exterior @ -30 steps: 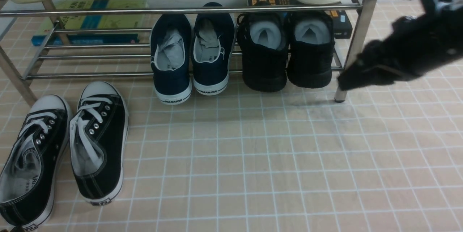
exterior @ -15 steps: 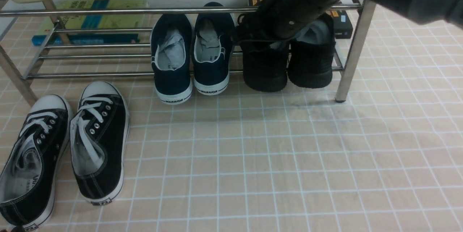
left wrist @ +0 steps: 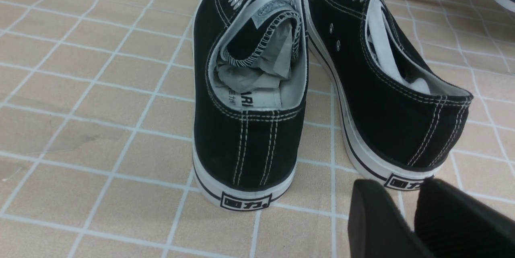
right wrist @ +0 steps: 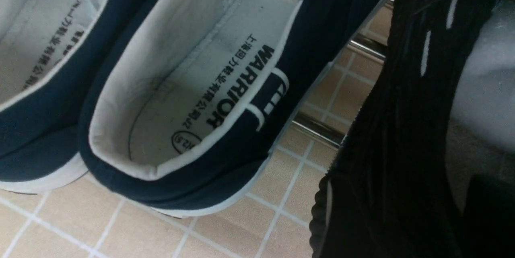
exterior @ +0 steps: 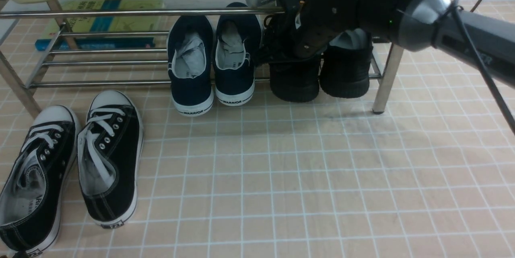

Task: Take the shoes off the shelf from the light coffee tablecloth by hand.

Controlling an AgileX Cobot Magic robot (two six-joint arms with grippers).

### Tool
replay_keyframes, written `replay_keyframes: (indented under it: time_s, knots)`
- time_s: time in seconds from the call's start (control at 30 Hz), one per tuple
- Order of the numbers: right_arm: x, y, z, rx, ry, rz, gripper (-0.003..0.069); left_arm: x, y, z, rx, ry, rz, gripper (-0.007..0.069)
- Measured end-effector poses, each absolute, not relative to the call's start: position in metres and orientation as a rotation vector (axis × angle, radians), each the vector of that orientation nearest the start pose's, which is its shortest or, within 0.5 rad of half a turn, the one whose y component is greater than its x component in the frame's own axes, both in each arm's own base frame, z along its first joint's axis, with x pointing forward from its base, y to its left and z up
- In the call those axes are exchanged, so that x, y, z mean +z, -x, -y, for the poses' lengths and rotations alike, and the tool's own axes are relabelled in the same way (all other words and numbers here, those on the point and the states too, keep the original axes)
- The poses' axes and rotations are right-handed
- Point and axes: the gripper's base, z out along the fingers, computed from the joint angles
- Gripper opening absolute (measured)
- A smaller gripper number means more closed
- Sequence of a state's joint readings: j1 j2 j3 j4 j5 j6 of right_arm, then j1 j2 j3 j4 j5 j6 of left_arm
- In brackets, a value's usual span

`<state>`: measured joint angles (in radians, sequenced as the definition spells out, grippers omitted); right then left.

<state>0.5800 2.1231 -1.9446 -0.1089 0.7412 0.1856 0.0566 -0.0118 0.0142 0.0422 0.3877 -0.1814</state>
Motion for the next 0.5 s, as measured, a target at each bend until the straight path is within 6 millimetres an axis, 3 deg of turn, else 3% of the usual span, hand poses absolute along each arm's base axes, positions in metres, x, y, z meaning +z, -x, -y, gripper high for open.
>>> replay_keyframes:
  time_s: [0.03,0.17,0.2,0.3,0.5]
  knots:
    - [0.274,-0.417,-0.265,0.229,0.535,-2.352,0.0328,0.174,-0.052,-0.004,-0.044,0.197,-1.863,0.0195]
    - [0.276,-0.415,-0.264,0.235,0.528,-2.382,0.0051,0.174,-0.052,-0.004,-0.044,0.197,-1.863,0.0200]
    - [0.278,-0.412,-0.263,0.246,0.521,-2.401,0.0024,0.174,-0.052,-0.004,-0.044,0.197,-1.863,0.0200]
    - [0.292,-0.397,-0.258,0.279,0.506,-2.496,0.0009,0.174,-0.052,-0.004,-0.044,0.197,-1.863,0.0203]
    - [0.373,-0.336,-0.223,0.308,0.514,-2.590,0.0009,0.174,-0.052,-0.004,-0.044,0.197,-1.863,0.0213]
